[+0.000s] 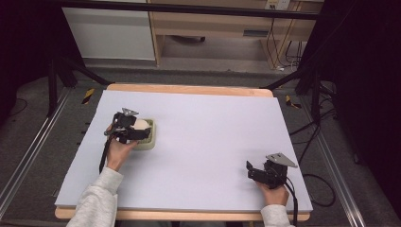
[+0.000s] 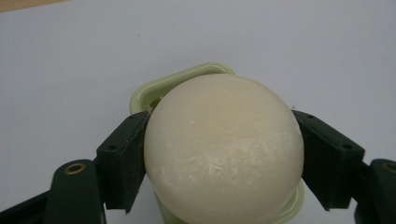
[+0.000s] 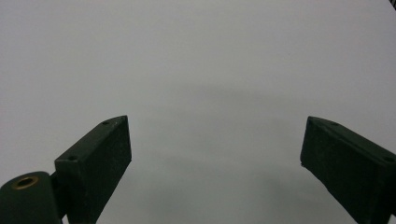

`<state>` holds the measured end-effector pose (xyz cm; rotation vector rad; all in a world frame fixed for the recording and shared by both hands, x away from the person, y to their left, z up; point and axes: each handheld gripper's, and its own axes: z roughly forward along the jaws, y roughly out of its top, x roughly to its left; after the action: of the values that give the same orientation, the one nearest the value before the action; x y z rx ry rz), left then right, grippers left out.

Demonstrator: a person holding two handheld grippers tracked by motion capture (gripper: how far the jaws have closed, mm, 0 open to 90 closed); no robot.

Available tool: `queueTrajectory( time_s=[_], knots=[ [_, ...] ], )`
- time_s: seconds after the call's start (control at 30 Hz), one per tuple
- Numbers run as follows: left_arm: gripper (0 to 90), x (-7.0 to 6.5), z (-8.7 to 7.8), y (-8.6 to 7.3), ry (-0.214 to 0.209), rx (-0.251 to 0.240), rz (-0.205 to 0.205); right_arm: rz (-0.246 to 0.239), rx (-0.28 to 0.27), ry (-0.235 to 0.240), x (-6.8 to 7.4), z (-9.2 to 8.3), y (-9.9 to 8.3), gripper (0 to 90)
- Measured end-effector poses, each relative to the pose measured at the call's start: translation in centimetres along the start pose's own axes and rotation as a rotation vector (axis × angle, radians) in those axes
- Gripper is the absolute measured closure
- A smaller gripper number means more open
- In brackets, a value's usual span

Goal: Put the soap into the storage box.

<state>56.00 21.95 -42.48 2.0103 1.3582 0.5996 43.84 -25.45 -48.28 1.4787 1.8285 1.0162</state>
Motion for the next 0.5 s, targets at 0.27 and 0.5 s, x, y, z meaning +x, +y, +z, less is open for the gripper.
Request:
queueTrajectory(
  time_s=[0.27,0.5],
  knots=[
    [24.2,0.2,0.9,0.0,-0.008,0.016,0.004,0.002,0.001,0.0,0.0,0.0,0.0,9.1],
    [24.3,0.3,1.3,-0.1,-0.009,0.024,0.005,0.002,0.002,0.001,0.1,0.0,0.0,9.1]
  ],
)
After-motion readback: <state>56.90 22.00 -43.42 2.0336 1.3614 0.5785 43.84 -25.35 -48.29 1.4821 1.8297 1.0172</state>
